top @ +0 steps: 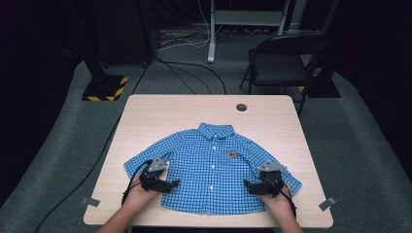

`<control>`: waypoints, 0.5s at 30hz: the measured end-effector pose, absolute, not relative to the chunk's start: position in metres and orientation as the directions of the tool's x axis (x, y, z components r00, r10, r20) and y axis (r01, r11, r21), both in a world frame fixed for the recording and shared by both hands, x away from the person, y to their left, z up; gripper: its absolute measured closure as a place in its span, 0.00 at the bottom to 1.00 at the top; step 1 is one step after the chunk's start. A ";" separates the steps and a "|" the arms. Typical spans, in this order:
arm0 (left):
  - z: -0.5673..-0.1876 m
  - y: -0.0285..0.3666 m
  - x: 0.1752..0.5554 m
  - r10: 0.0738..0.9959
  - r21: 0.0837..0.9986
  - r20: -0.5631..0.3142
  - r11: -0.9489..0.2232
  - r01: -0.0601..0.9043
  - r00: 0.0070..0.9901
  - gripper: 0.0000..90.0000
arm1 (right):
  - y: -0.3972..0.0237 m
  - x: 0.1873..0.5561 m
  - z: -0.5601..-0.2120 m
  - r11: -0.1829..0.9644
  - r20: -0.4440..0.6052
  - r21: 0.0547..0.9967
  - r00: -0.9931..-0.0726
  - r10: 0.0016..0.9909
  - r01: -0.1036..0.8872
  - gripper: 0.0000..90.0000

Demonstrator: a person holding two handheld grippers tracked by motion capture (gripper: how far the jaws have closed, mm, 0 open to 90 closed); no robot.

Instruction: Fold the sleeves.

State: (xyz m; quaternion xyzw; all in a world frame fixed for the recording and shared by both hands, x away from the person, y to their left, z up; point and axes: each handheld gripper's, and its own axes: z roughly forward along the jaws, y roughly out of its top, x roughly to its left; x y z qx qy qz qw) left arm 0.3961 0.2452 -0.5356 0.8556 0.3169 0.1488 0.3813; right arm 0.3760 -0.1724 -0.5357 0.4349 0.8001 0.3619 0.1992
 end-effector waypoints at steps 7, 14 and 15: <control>-0.534 0.248 0.396 0.665 0.749 0.015 -0.503 0.432 0.747 0.16 | -0.173 0.376 -0.536 0.359 -0.002 0.752 -0.543 0.840 0.553 0.10; -0.530 0.253 0.396 0.678 0.760 0.004 -0.480 0.438 0.735 0.17 | -0.173 0.376 -0.536 0.358 -0.001 0.753 -0.543 0.840 0.552 0.11; -0.529 0.254 0.396 0.679 0.762 0.005 -0.478 0.437 0.734 0.17 | -0.173 0.376 -0.536 0.359 -0.002 0.753 -0.543 0.839 0.552 0.11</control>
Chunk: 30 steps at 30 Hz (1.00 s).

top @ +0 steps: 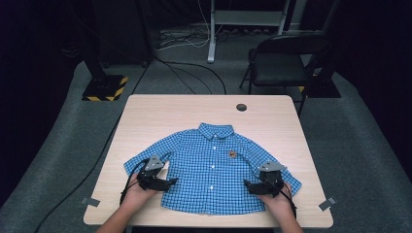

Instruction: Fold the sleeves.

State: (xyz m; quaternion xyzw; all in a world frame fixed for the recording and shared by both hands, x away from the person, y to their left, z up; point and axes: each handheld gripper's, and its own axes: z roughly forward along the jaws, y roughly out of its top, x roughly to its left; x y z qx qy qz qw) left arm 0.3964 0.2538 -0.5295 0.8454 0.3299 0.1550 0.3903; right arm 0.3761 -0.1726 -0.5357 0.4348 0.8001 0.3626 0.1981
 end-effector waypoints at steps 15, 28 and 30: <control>-0.523 0.266 0.398 0.706 0.775 -0.012 -0.441 0.452 0.708 0.18 | -0.173 0.376 -0.536 0.357 0.002 0.752 -0.543 0.840 0.554 0.10; -0.517 0.281 0.400 0.739 0.795 -0.035 -0.388 0.467 0.673 0.19 | -0.173 0.376 -0.536 0.357 0.002 0.752 -0.543 0.840 0.554 0.10; -0.517 0.283 0.401 0.742 0.795 -0.035 -0.386 0.469 0.670 0.19 | -0.173 0.376 -0.536 0.357 0.002 0.752 -0.543 0.839 0.554 0.10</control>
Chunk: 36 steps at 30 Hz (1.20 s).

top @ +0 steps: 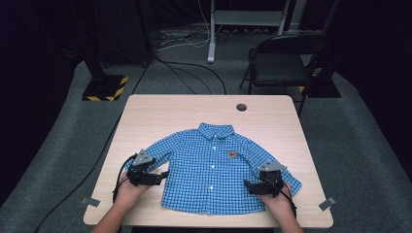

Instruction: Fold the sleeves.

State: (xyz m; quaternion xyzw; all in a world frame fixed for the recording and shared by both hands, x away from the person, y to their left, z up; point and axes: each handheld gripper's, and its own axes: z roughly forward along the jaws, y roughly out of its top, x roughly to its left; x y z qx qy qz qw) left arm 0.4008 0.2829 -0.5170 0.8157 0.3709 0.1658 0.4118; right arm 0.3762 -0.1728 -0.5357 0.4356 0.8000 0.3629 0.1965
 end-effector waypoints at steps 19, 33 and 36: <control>-0.511 0.305 0.404 0.784 0.812 -0.062 -0.320 0.488 0.617 0.20 | -0.173 0.376 -0.536 0.356 0.004 0.752 -0.544 0.839 0.555 0.10; -0.504 0.328 0.406 0.822 0.832 -0.081 -0.256 0.492 0.563 0.21 | -0.173 0.376 -0.536 0.356 0.004 0.752 -0.544 0.839 0.555 0.10; -0.504 0.333 0.406 0.829 0.833 -0.086 -0.244 0.497 0.552 0.21 | -0.173 0.376 -0.536 0.355 0.005 0.752 -0.544 0.839 0.555 0.10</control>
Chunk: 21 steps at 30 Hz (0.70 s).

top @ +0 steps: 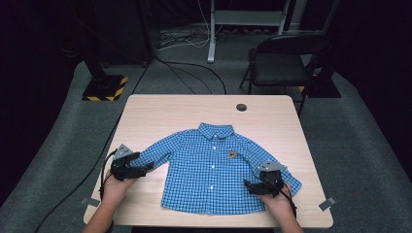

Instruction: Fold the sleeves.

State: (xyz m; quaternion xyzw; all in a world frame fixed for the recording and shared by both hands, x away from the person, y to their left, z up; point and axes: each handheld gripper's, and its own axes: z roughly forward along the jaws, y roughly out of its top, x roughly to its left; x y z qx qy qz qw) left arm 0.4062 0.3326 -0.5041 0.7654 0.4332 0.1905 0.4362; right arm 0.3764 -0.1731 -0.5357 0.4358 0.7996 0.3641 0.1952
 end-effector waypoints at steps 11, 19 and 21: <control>-0.505 0.344 0.408 0.848 0.830 -0.096 -0.221 0.512 0.521 0.23 | -0.173 0.377 -0.536 0.354 0.007 0.753 -0.544 0.839 0.555 0.10; -0.508 0.351 0.410 0.859 0.827 -0.103 -0.206 0.522 0.502 0.23 | -0.173 0.377 -0.536 0.354 0.007 0.753 -0.544 0.839 0.555 0.10; -0.509 0.353 0.411 0.862 0.824 -0.106 -0.203 0.529 0.495 0.23 | -0.173 0.377 -0.536 0.353 0.008 0.753 -0.544 0.839 0.555 0.10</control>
